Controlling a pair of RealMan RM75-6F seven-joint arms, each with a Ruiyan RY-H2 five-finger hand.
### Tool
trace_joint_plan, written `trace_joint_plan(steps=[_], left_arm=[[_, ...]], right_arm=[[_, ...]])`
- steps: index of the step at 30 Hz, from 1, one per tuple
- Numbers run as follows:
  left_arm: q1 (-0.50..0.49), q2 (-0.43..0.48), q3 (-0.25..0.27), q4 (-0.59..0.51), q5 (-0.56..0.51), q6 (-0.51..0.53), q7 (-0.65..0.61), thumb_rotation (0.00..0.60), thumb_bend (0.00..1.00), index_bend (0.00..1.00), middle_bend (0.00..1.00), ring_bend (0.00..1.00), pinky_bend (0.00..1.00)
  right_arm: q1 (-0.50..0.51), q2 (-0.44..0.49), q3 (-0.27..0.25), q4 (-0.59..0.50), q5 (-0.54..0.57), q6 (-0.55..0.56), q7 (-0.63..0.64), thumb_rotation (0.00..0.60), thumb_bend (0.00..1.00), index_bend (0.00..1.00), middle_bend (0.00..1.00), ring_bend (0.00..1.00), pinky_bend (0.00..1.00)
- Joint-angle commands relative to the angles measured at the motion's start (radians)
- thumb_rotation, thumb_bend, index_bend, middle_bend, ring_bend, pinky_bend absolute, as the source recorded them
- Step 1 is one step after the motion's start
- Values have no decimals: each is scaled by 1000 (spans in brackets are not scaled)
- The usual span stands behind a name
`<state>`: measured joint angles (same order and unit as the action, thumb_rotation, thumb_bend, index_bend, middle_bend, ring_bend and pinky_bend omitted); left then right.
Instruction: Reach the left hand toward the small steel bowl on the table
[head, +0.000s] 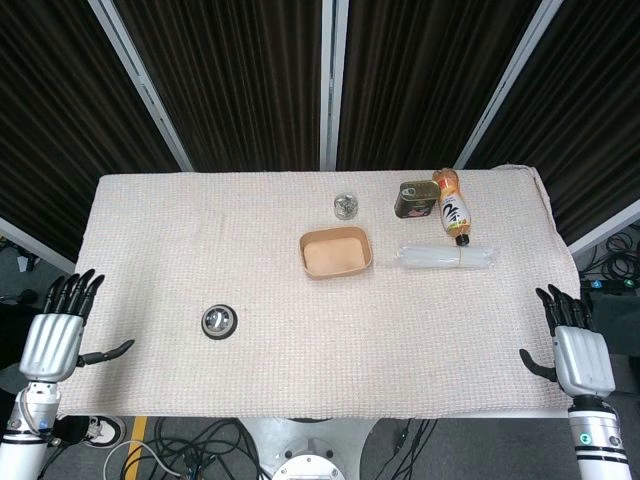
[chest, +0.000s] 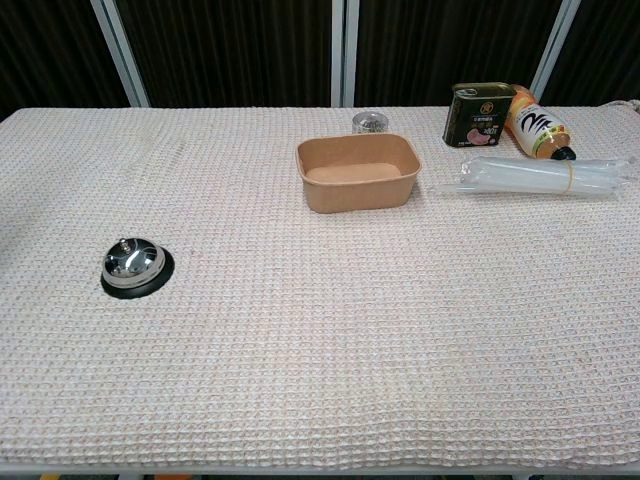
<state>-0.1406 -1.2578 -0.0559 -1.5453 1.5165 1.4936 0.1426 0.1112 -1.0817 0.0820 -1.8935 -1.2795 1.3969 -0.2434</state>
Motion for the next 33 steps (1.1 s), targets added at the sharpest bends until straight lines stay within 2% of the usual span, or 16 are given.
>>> trace_joint_plan(steps=[1,13,23,27,30,33], left_arm=[[0,1,-1,-1,0,1,1,172,0,0,0,0,0],[-11,-3,4,3,0,-23,-6,174,0,0,0,0,0],[-44,-32,28,10,38,-74,-10,180,0,0,0,0,0],[-82,-72,30,45,53,-123,-16,274,0,0,0,0,0],[-117,-101,33,77,75,-161,-22,298,0,0,0,0,0],[-150,-145,32,129,79,-203,-39,432,0,0,0,0,0]], right_arm=[[0,0,-1,0,0,-1,0,600,164,0,0,0,0],[0,1,2,0,0,2,2,600,164,0,0,0,0],[-1,3,3,0,7,0,2,600,164,0,0,0,0],[0,0,3,3,10,-3,2,600,165,0,0,0,0],[2,-1,6,5,17,-5,0,600,167,0,0,0,0],[0,0,9,7,17,3,1,600,167,0,0,0,0]])
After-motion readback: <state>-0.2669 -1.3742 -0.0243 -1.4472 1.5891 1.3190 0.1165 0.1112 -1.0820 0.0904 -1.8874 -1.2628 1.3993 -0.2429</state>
